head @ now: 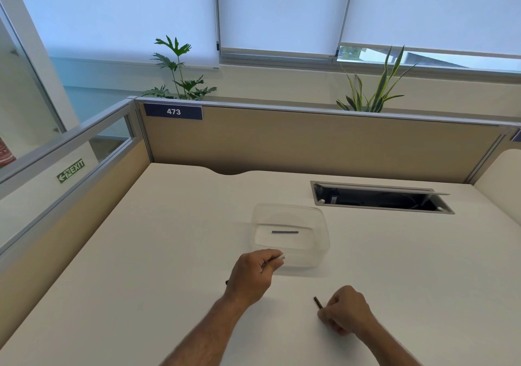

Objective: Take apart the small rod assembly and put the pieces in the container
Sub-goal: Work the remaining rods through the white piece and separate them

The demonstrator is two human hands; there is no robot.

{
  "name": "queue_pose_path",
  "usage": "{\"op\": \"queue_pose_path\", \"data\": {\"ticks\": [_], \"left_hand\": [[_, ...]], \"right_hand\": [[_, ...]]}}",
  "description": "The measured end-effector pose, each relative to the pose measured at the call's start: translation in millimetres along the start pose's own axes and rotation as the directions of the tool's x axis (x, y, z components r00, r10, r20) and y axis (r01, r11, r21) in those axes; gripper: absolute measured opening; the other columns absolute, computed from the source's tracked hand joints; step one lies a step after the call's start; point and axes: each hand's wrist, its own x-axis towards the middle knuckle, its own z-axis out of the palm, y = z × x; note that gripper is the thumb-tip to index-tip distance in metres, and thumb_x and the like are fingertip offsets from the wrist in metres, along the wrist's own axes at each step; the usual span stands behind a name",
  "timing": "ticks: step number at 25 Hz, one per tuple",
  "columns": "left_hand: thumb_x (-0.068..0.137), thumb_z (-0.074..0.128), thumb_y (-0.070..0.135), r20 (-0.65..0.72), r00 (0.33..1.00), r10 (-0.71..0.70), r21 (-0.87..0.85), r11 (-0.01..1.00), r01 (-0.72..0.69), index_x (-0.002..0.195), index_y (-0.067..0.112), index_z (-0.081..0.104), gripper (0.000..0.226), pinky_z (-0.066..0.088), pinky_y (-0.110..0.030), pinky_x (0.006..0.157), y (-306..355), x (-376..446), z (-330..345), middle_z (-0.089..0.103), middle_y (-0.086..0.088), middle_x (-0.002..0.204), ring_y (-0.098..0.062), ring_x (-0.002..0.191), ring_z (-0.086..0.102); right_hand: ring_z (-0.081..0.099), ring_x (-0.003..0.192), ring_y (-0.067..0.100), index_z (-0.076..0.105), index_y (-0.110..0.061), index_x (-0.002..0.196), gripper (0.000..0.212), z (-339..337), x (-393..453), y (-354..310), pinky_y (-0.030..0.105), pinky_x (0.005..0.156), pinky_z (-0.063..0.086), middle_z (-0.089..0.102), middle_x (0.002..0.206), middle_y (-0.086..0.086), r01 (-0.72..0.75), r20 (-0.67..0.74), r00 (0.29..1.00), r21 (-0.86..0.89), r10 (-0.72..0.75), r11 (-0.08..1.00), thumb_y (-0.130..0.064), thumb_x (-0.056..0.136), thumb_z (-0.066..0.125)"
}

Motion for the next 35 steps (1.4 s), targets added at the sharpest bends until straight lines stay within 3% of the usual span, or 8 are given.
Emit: {"op": "queue_pose_path", "data": {"ticks": [4, 8, 11, 15, 20, 24, 35], "left_hand": [[0.088, 0.062, 0.035, 0.01, 1.0, 0.001, 0.04, 0.999, -0.002, 0.104, 0.033, 0.066, 0.017, 0.057, -0.036, 0.077, 1.3, -1.1, -0.2, 0.074, 0.018, 0.093, -0.004, 0.085, 0.069], [0.09, 0.061, 0.032, 0.034, 0.999, 0.008, 0.107, 0.994, -0.012, 0.1, 0.026, 0.074, 0.017, 0.055, -0.036, 0.076, -0.6, -0.5, 1.3, 0.076, 0.009, 0.09, -0.009, 0.085, 0.068], [0.092, 0.059, 0.032, 0.074, 0.997, 0.022, 0.157, 0.987, -0.034, 0.099, 0.028, 0.073, 0.016, 0.054, -0.036, 0.073, 2.2, -1.7, 2.5, 0.073, 0.008, 0.084, -0.01, 0.079, 0.065], [0.094, 0.055, 0.035, 0.137, 0.99, 0.03, 0.188, 0.981, -0.056, 0.103, 0.032, 0.068, 0.017, 0.053, -0.039, 0.071, 6.0, -4.0, 5.0, 0.071, 0.003, 0.081, -0.015, 0.078, 0.063], [0.094, 0.054, 0.03, 0.19, 0.981, 0.043, 0.242, 0.966, -0.089, 0.112, 0.033, 0.07, 0.024, 0.054, -0.035, 0.074, 9.4, -6.0, 8.0, 0.072, 0.006, 0.091, -0.012, 0.085, 0.063], [0.096, 0.055, 0.027, 0.196, 0.979, 0.057, 0.278, 0.954, -0.111, 0.117, 0.032, 0.07, 0.026, 0.05, -0.028, 0.073, 9.4, -6.0, 8.4, 0.072, 0.006, 0.093, -0.012, 0.088, 0.062], [0.097, 0.055, 0.026, 0.237, 0.97, 0.053, 0.304, 0.945, -0.125, 0.118, 0.034, 0.069, 0.027, 0.049, -0.028, 0.071, 12.6, -6.3, 6.7, 0.071, 0.005, 0.092, -0.013, 0.088, 0.061]], "right_hand": [[0.069, 0.045, 0.024, 0.069, -0.001, 0.055, 0.006, 0.3, 1.2, -1.9, 0.04, 0.052, 0.063, 0.07, 0.05, 0.011, 0.067, -0.039, 0.997, 0.116, -0.063, 0.991, -0.007, 0.056, 0.07], [0.064, 0.044, 0.014, 0.071, -0.012, 0.064, 0.017, -7.5, -3.5, -13.8, 0.032, 0.051, 0.059, 0.07, 0.052, 0.003, 0.219, -0.167, 0.969, 0.241, -0.182, 0.945, -0.007, 0.06, 0.086], [0.06, 0.046, 0.009, 0.073, -0.022, 0.065, 0.019, -15.9, -9.1, -28.5, 0.029, 0.053, 0.054, 0.069, 0.054, -0.001, 0.34, -0.245, 0.93, 0.283, -0.275, 0.897, -0.009, 0.063, 0.087], [0.059, 0.058, 0.003, 0.073, -0.024, 0.065, 0.024, -21.0, -14.7, -42.6, 0.012, 0.055, 0.045, 0.07, 0.063, -0.004, 0.517, -0.36, 0.829, 0.202, -0.427, 0.832, -0.006, 0.062, 0.088], [0.061, 0.062, 0.008, 0.072, -0.021, 0.067, 0.029, -16.7, -19.6, -47.8, 0.01, 0.053, 0.043, 0.069, 0.069, -0.004, 0.63, -0.397, 0.737, 0.114, -0.546, 0.768, 0.002, 0.061, 0.088], [0.061, 0.065, 0.01, 0.071, -0.022, 0.067, 0.029, -15.2, -20.0, -48.1, 0.011, 0.053, 0.044, 0.068, 0.069, -0.005, 0.648, -0.404, 0.714, 0.072, -0.572, 0.758, 0.001, 0.061, 0.088], [0.061, 0.065, 0.012, 0.072, -0.021, 0.068, 0.028, -17.9, -20.0, -49.1, 0.011, 0.053, 0.044, 0.066, 0.068, -0.008, 0.684, -0.393, 0.663, -0.028, -0.637, 0.729, -0.001, 0.061, 0.089]]}}
